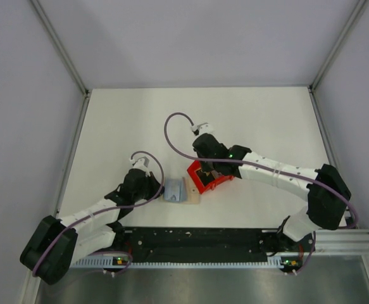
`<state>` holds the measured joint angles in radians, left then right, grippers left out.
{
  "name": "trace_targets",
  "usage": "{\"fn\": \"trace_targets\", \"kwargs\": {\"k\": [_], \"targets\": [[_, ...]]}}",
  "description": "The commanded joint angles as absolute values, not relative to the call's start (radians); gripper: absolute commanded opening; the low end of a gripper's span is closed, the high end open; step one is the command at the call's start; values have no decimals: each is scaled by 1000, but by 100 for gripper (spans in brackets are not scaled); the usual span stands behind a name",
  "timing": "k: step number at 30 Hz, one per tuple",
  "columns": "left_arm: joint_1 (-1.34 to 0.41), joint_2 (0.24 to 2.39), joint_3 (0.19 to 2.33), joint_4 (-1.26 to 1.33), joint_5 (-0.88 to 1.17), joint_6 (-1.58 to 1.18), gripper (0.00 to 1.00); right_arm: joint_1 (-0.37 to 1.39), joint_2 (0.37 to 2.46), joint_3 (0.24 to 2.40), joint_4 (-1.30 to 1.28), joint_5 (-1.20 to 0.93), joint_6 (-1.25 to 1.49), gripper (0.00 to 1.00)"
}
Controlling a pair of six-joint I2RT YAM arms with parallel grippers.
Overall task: Put the credit cards into the card holder
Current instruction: Pick up the credit card from the storage box.
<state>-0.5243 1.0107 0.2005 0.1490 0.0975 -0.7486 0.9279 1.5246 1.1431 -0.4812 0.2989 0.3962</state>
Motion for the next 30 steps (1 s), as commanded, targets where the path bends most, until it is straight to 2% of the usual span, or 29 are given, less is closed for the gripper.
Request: {"fn": "trace_targets", "kwargs": {"k": [1, 7, 14, 23, 30], "targets": [[-526, 1005, 238, 175, 114, -736, 0, 1014, 1509, 1213, -523, 578, 527, 0], [-526, 1005, 241, 164, 106, -739, 0, 1094, 1666, 1388, -722, 817, 698, 0], [-526, 985, 242, 150, 98, -750, 0, 1150, 1694, 1436, -742, 822, 787, 0], [-526, 838, 247, 54, 84, -762, 0, 1160, 1631, 1329, -551, 585, 838, 0], [-526, 785, 226, 23, 103, -775, 0, 1161, 1615, 1201, -286, 384, 870, 0]]}}
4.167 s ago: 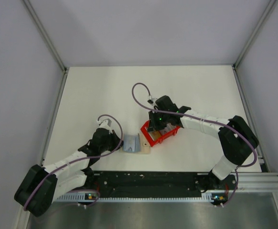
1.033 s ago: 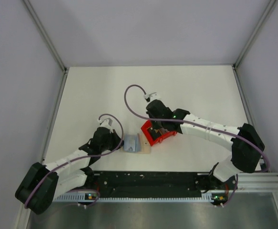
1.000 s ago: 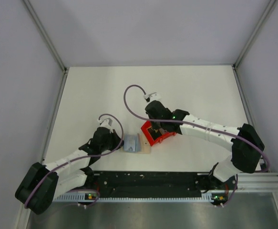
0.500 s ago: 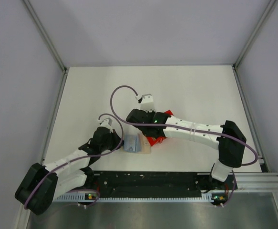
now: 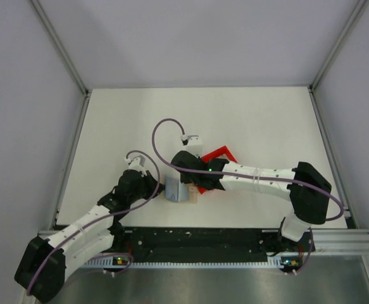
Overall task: Put the credit cards into the card holder
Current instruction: Pick up the credit card from the storage box.
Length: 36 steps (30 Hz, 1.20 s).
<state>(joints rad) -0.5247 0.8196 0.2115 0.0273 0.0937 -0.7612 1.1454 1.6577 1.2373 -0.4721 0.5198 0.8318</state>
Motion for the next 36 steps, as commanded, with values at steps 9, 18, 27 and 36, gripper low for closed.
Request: {"fn": "trace_targets", "kwargs": {"k": [9, 18, 27, 36], "targets": [[-526, 724, 176, -43, 101, -815, 0, 1158, 1664, 1137, -212, 321, 888, 0], [-528, 703, 209, -189, 26, -811, 0, 1039, 1625, 1006, -149, 262, 773, 0], [-528, 719, 210, -146, 32, -798, 0, 934, 1569, 934, -224, 313, 693, 0], [-526, 764, 192, -25, 92, -808, 0, 864, 1436, 874, -273, 322, 644, 0]]}}
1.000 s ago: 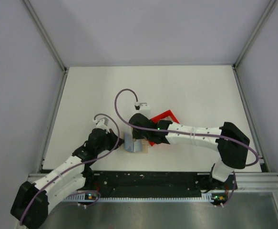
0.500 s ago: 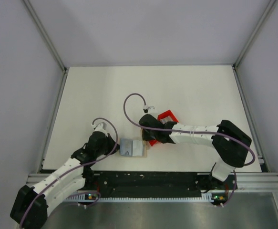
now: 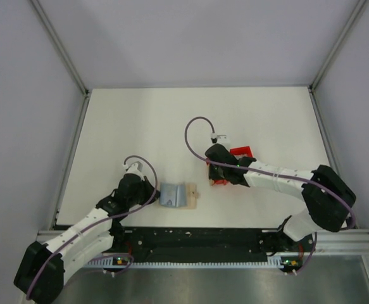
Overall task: Put the credit cards into the card holder
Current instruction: Pick up the credit card from the storage box, then turn over the card slot in the card holder.
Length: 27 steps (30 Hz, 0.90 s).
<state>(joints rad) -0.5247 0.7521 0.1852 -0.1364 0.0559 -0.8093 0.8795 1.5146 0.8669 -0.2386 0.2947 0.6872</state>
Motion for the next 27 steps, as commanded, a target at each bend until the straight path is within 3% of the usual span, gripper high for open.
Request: {"fn": "trace_targets", "kwargs": {"k": [1, 8, 16, 27], "targets": [[-528, 764, 193, -14, 97, -813, 0, 862, 1419, 885, -273, 292, 643, 0], [-529, 753, 190, 40, 110, -870, 0, 994, 1394, 959, -177, 288, 773, 0], [-540, 724, 155, 95, 138, -950, 0, 1140, 1517, 979, -8, 324, 936, 0], [-548, 695, 101, 110, 130, -991, 0, 1163, 1627, 1023, 64, 315, 977, 0]]}}
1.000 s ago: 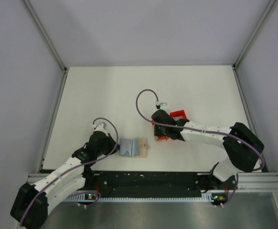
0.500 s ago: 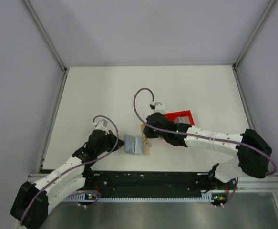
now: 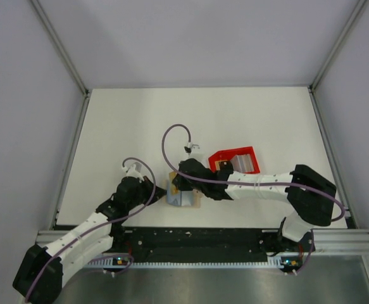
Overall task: Put the credit cards into the card holder
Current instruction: Turn over the card slot in the card holder.
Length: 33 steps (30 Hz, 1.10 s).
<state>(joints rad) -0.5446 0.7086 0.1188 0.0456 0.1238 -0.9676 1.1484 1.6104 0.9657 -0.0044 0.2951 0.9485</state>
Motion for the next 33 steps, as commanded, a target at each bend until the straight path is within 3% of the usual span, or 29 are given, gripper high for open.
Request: {"fn": "trace_targets", "kwargs": {"k": [1, 33], "targets": [[-549, 695, 101, 110, 130, -991, 0, 1166, 1634, 1028, 63, 313, 979, 0], [-549, 692, 109, 95, 114, -974, 0, 1169, 1666, 1039, 3, 360, 937, 0]]}}
